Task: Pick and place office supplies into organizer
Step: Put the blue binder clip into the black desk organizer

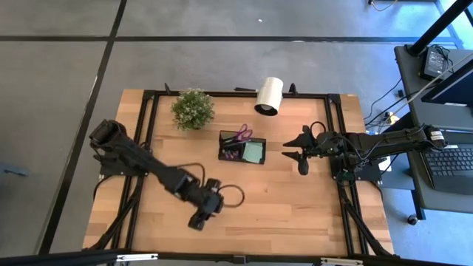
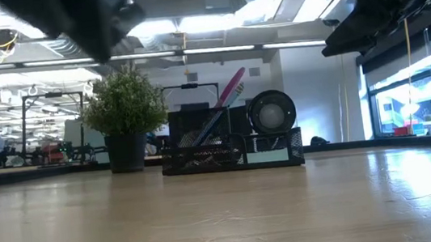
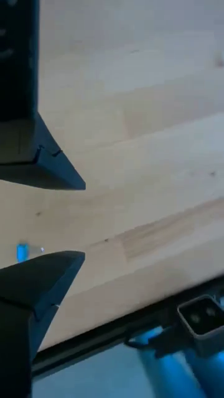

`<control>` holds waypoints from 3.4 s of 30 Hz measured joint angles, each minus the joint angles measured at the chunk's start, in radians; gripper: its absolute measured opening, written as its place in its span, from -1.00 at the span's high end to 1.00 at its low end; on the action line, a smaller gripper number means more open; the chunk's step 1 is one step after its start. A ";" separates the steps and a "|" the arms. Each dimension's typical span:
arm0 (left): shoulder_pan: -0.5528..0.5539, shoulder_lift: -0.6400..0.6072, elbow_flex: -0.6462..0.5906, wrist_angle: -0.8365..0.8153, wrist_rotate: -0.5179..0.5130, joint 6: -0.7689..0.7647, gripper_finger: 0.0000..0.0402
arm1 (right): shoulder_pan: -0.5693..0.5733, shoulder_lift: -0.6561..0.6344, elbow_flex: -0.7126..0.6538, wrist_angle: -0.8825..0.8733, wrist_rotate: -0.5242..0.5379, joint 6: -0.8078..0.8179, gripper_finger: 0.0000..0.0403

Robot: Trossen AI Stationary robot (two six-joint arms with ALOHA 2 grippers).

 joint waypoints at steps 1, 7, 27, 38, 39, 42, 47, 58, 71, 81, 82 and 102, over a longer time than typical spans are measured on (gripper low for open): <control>-0.023 0.006 0.000 0.000 -0.027 -0.038 0.18 | 0.000 0.000 0.000 0.000 0.000 0.000 0.15; -0.145 0.052 0.000 -0.001 -0.139 -0.257 0.18 | 0.000 0.000 0.000 0.000 0.000 -0.002 0.15; -0.227 0.204 -0.001 -0.081 -0.124 -0.463 0.18 | 0.000 0.000 -0.033 0.029 0.000 -0.022 0.15; -0.223 0.205 -0.001 -0.100 -0.125 -0.435 0.18 | 0.000 0.000 -0.076 0.071 0.000 0.026 0.15; -0.223 0.208 -0.001 -0.099 -0.125 -0.435 0.18 | 0.000 0.000 -0.076 0.074 0.000 0.026 0.15; -0.223 0.228 -0.001 -0.099 -0.111 -0.435 0.18 | 0.000 0.000 -0.076 0.073 0.000 0.019 0.15; -0.223 0.268 0.004 -0.093 -0.108 -0.412 0.18 | 0.000 0.000 -0.076 0.075 0.000 0.003 0.15; -0.224 0.286 0.003 -0.099 -0.129 -0.409 0.27 | 0.000 0.000 -0.076 0.076 0.000 0.003 0.15; -0.206 0.286 0.002 -0.089 -0.113 -0.280 0.31 | 0.000 0.000 -0.076 0.076 0.000 0.007 0.15; -0.202 0.286 0.001 -0.089 -0.108 -0.295 0.34 | 0.000 0.000 -0.076 0.076 0.000 0.031 0.15; -0.202 0.286 0.001 -0.090 -0.107 -0.295 0.37 | 0.000 0.000 -0.076 0.076 0.000 0.031 0.15; -0.188 0.258 0.029 -0.097 -0.125 -0.213 0.76 | 0.000 0.000 -0.076 0.075 0.000 0.030 0.15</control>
